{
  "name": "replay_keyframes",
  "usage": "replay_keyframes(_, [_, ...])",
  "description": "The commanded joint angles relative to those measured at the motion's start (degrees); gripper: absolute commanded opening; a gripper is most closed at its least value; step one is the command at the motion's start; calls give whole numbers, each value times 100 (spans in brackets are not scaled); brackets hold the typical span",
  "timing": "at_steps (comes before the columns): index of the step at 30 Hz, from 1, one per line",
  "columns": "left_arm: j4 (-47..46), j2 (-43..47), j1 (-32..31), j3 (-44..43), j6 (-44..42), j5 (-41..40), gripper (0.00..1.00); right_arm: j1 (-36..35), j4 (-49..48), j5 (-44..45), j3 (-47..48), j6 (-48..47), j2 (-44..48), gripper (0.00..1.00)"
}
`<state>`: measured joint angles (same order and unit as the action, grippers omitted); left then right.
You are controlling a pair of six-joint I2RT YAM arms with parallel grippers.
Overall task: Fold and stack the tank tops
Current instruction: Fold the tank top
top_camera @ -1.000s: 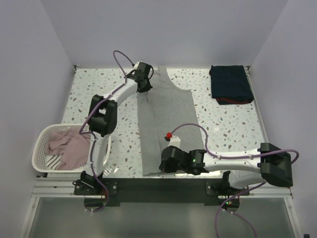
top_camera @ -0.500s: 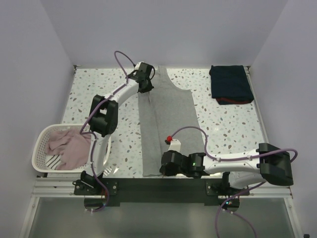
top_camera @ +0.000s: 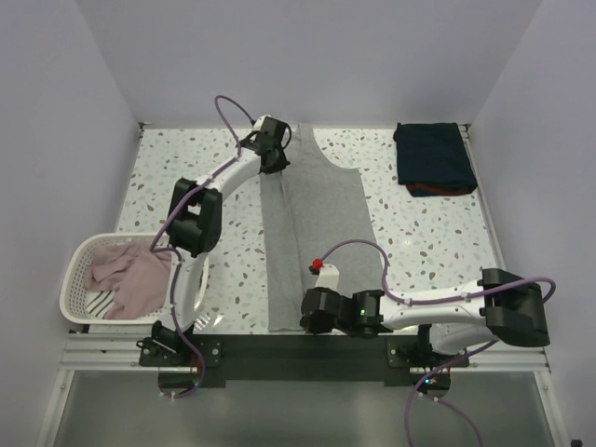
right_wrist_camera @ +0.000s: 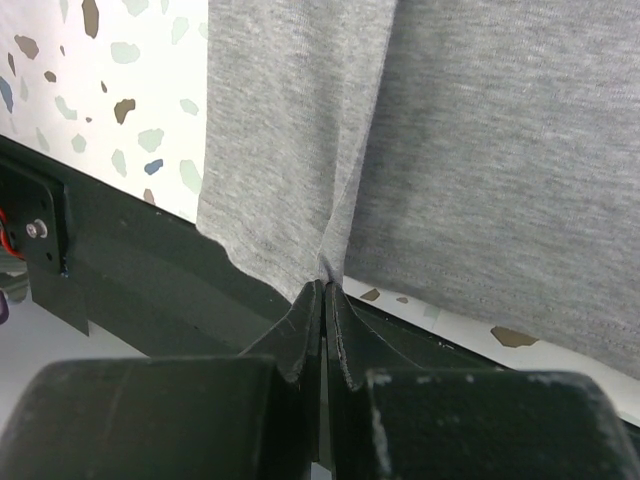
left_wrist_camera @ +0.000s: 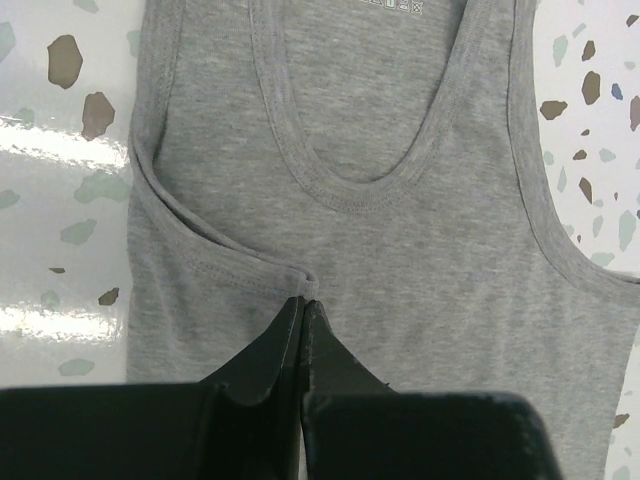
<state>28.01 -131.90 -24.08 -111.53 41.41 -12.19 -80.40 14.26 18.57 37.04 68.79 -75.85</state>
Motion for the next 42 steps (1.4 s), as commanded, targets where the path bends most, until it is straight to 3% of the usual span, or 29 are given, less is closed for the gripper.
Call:
replay_keyframes(1, [-296, 243, -18, -53, 104, 49, 0, -98, 138, 296, 216, 134, -43, 0])
replay_keyframes(23, [-630, -29, -115, -36, 52, 533, 1, -204, 244, 446, 120, 345, -79, 0])
replay_keyframes(24, [-665, -55, -115, -36, 25, 542, 4, -204, 218, 437, 85, 345, -87, 0])
replay_keyframes(25, [-683, -82, -124, -45, -10, 585, 15, -195, 217, 437, 67, 371, -87, 0])
replay_keyframes(27, [-735, -82, -124, -45, -80, 629, 29, -213, 279, 463, 49, 398, -70, 16])
replay_keyframes(28, [-823, -65, -124, -36, -167, 673, 42, -222, 357, 498, 49, 424, -52, 23])
replay_keyframes(29, [-867, -30, -124, -53, -220, 682, 46, -230, 489, 603, 49, 442, 26, 35])
replay_keyframes(32, [-1007, 111, -106, -71, -379, 682, 54, -239, 822, 831, 67, 477, 341, 46])
replay_keyframes(35, [-973, 365, -45, 60, -362, 604, 53, -239, 1516, 1270, 312, 451, 684, 46])
replay_keyframes(38, [-946, 681, 43, 525, -81, 401, 46, -143, 1886, 1693, 681, 136, 844, 42])
replay_keyframes(42, [-920, 788, 52, 1035, 130, 401, 25, 839, 1721, 1039, 1086, -996, 634, 39])
